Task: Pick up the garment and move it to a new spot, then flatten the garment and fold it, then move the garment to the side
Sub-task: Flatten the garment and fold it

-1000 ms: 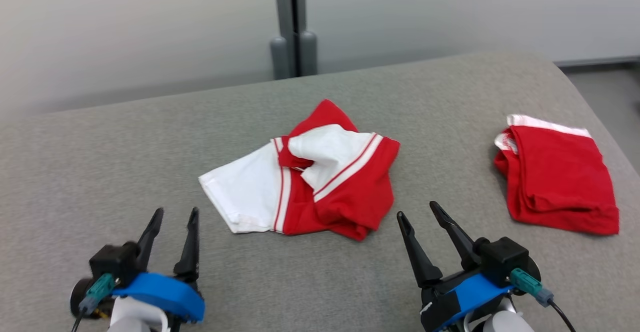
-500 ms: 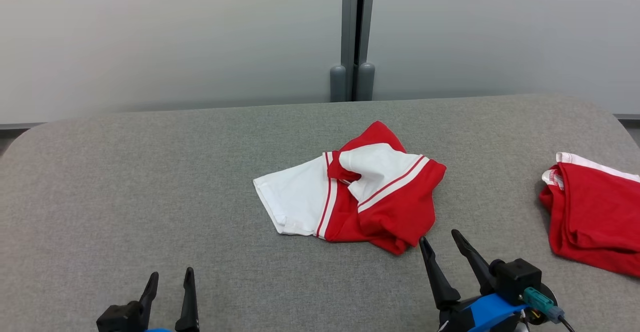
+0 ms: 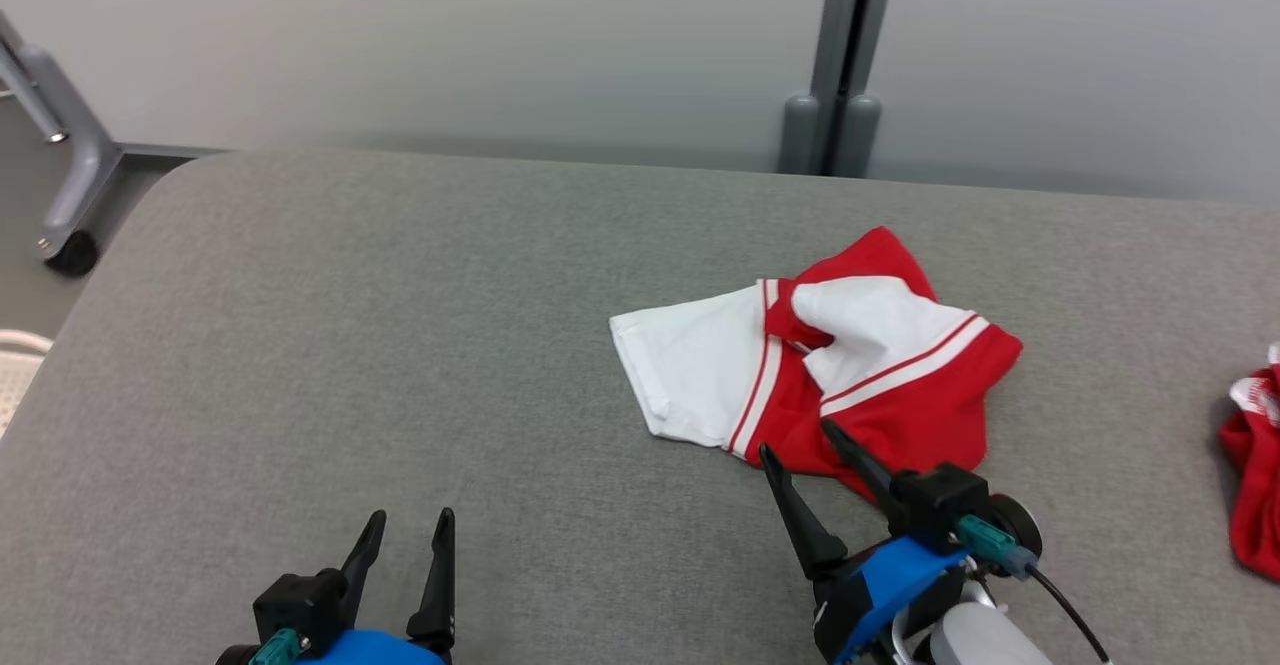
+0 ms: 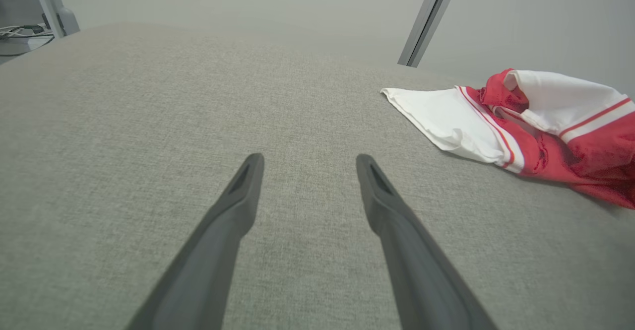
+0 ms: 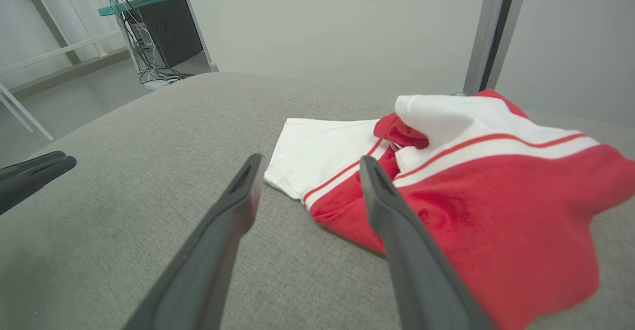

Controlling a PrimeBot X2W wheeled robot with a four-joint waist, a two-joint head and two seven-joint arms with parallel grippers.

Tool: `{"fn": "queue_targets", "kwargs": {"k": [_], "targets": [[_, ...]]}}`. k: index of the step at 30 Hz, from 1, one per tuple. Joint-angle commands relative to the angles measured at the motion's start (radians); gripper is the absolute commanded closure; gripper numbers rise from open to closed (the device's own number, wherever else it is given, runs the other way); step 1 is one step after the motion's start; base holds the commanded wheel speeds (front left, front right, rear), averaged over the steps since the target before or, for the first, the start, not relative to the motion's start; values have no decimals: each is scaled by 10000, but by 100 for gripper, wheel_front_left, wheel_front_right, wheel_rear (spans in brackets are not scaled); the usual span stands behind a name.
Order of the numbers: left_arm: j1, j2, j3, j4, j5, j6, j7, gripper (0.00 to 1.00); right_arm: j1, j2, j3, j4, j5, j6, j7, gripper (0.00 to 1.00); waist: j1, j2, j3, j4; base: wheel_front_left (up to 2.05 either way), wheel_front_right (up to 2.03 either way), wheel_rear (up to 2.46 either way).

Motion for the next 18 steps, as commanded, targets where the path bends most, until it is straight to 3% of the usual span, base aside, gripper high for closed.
{"fn": "queue_targets", "kwargs": {"k": [1, 9, 15, 16, 17, 18], "targets": [[-257, 122, -99, 5, -100, -15, -19, 0, -442, -46, 71, 204, -133, 5, -32, 0, 0, 0, 471, 564, 0, 0, 0], [-716, 388, -700, 98, -753, -16, -20, 0, -2409, -50, 196, 2793, -867, 5, 363, 0, 0, 0, 1313, 2012, 0, 0, 0], [-920, 497, -861, 191, -1151, -16, -19, 0, -3235, -49, 85, 3922, -1544, 5, 985, 0, 0, 0, 1666, 2414, 0, 0, 0], [-938, 508, -878, 197, -1173, -16, -19, 0, -3269, -52, 91, 4059, -1646, 5, 1143, 12, 0, 0, 1677, 2425, 0, 0, 0], [-968, 501, -889, 204, -1188, -16, -19, 0, -3285, -53, 64, 4175, -1641, 5, 1295, 63, 0, 0, 1690, 2424, 0, 0, 0], [-1014, 484, -907, 204, -1215, -16, -19, 0, -3262, -53, 72, 4251, -1697, 5, 1418, 100, 0, 0, 1695, 2411, 0, 0, 0]]}}
